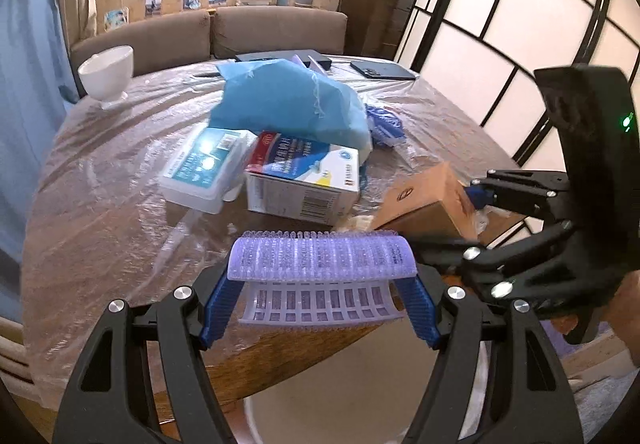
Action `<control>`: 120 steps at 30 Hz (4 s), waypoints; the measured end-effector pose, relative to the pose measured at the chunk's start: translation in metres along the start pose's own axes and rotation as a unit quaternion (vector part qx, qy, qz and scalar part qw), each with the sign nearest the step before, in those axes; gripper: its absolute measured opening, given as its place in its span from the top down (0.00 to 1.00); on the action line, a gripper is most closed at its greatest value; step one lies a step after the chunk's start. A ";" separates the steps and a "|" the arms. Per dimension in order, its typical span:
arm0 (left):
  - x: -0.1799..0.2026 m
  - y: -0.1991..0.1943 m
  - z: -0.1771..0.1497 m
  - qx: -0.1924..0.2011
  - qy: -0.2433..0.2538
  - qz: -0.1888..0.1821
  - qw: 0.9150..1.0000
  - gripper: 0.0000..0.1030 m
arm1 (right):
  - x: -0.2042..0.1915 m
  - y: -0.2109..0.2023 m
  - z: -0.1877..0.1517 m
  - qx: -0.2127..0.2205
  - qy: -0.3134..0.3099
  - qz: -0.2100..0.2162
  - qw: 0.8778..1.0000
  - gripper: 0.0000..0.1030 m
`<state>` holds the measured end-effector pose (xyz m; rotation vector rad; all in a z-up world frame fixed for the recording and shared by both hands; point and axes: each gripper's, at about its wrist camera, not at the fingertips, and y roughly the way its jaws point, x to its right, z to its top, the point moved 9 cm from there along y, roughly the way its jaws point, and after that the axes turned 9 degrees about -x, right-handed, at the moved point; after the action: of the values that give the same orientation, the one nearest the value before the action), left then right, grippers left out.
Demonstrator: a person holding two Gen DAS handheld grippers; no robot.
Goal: Collect trash
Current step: 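Carry the purple roller with the left tool while the right tool carries the L'Oréal box over the white bin, then open the left tool while the right tool opens, dropping both items into the bin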
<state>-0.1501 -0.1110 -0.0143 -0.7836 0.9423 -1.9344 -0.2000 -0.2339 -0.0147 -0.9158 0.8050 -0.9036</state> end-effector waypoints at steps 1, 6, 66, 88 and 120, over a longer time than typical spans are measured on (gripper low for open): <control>-0.002 -0.002 0.000 0.003 -0.001 0.005 1.000 0.30 | 0.000 0.002 -0.001 -0.003 -0.002 -0.003 1.000 0.43; -0.012 -0.014 -0.005 0.013 -0.020 0.011 1.000 0.30 | 0.001 0.007 -0.005 -0.009 0.003 -0.002 1.000 0.43; 0.019 0.026 -0.108 -0.110 0.036 0.028 0.993 0.30 | 0.003 0.024 -0.119 -0.102 0.044 0.020 0.994 0.43; 0.018 0.065 -0.138 -0.163 0.058 0.039 0.984 0.30 | 0.005 0.065 -0.126 -0.137 0.041 0.005 0.990 0.43; 0.019 0.092 -0.139 -0.178 0.073 0.043 0.980 0.29 | 0.009 0.081 -0.130 -0.145 0.044 0.006 0.988 0.37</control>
<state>-0.2313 -0.1183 -0.1608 -0.7920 1.4173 -1.7889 -0.2861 -0.2552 -0.1395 -1.1287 1.0342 -0.8336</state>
